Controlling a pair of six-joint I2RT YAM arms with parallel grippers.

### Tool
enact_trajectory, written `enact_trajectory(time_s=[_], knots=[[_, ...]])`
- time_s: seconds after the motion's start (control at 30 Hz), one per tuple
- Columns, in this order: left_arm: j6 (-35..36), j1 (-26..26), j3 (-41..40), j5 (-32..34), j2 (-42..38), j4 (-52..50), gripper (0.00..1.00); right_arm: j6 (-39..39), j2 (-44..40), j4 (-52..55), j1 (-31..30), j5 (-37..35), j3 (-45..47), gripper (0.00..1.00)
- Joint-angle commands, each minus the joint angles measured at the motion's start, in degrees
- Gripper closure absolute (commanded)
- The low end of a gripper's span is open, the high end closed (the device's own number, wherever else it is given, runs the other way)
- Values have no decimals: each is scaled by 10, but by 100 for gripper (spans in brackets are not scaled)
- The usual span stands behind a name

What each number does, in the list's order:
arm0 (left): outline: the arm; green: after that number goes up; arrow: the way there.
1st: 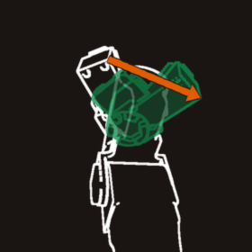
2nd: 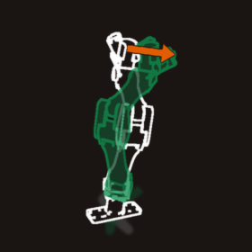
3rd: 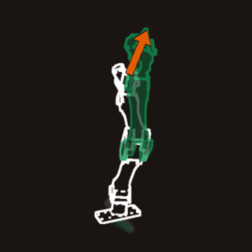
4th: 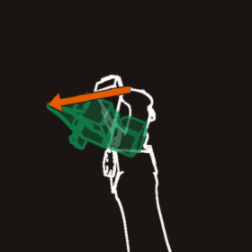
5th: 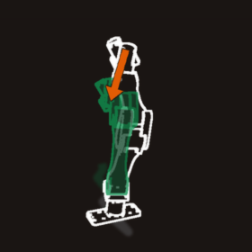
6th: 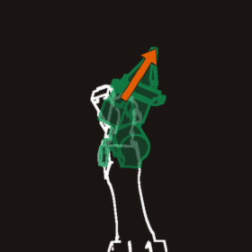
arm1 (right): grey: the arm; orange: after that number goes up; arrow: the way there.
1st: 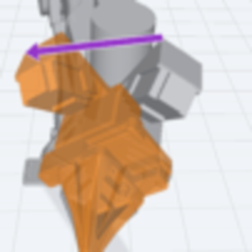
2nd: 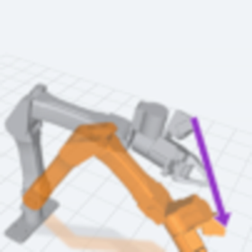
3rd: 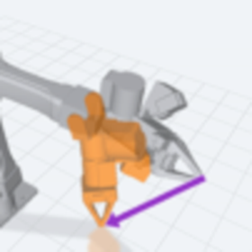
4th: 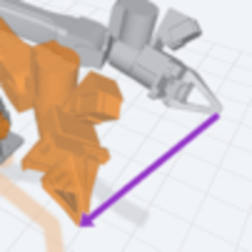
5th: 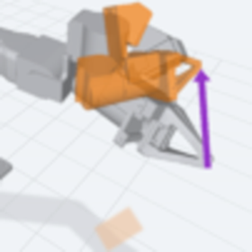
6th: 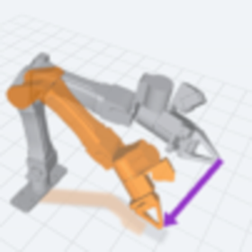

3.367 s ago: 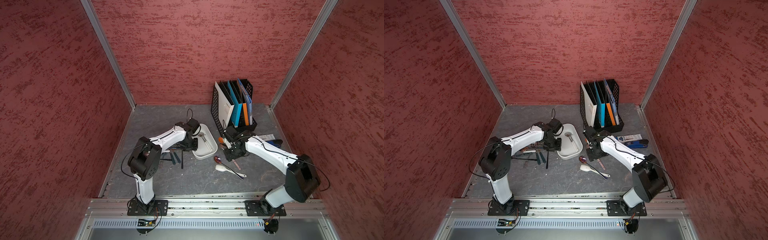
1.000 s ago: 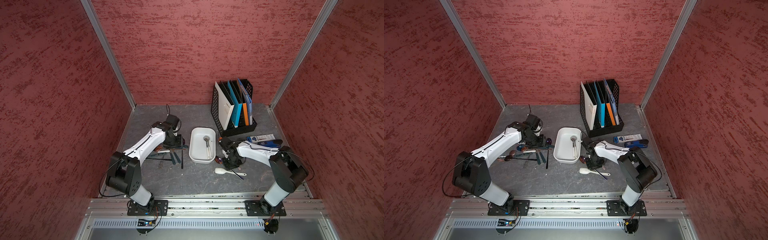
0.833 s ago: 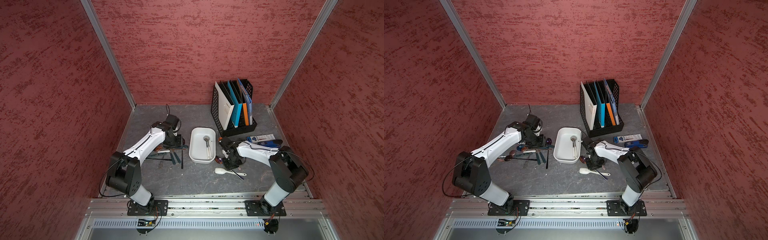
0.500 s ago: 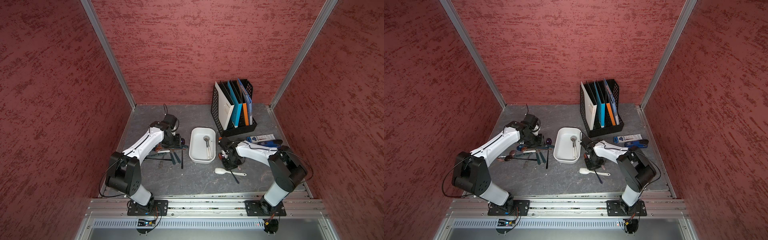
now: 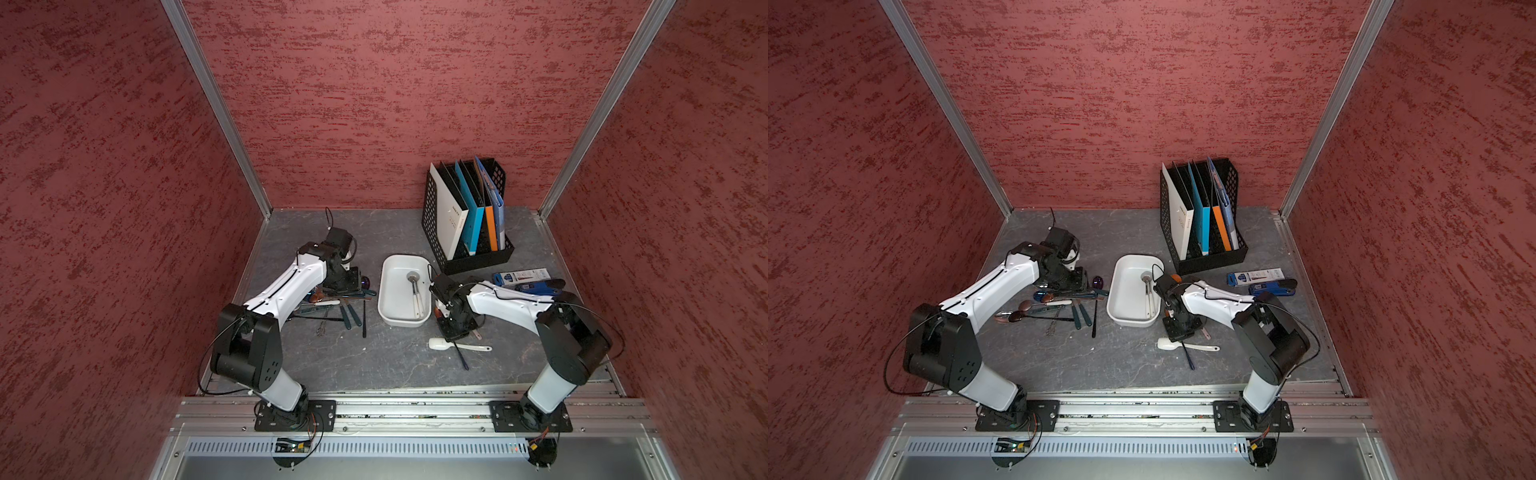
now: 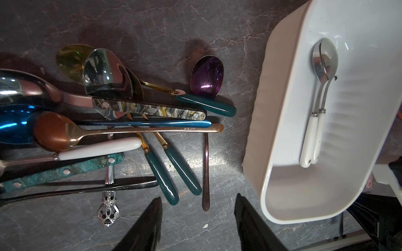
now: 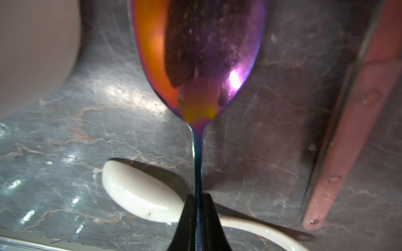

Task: Put the spoon into the storage box
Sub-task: Pick up the spoon from the center of the board.

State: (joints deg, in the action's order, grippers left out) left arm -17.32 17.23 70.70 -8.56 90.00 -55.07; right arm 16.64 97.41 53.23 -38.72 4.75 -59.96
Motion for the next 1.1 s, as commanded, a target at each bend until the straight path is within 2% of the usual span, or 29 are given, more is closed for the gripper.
enact_trajectory(time_s=[0.0, 0.23, 0.57, 1.07], knots=[[-6, -7, -1, -14, -16, 19, 43, -9, -24, 37, -2, -16, -40, 93], [-13, -13, -12, -22, -18, 31, 43, -10, -43, 117, -2, -51, -132, 93], [-14, -13, -37, -18, -31, 41, 43, -18, 5, 153, -2, -16, -268, 93], [-36, -12, -108, -24, -76, 67, 42, -5, 242, 160, -2, 56, -560, 93]])
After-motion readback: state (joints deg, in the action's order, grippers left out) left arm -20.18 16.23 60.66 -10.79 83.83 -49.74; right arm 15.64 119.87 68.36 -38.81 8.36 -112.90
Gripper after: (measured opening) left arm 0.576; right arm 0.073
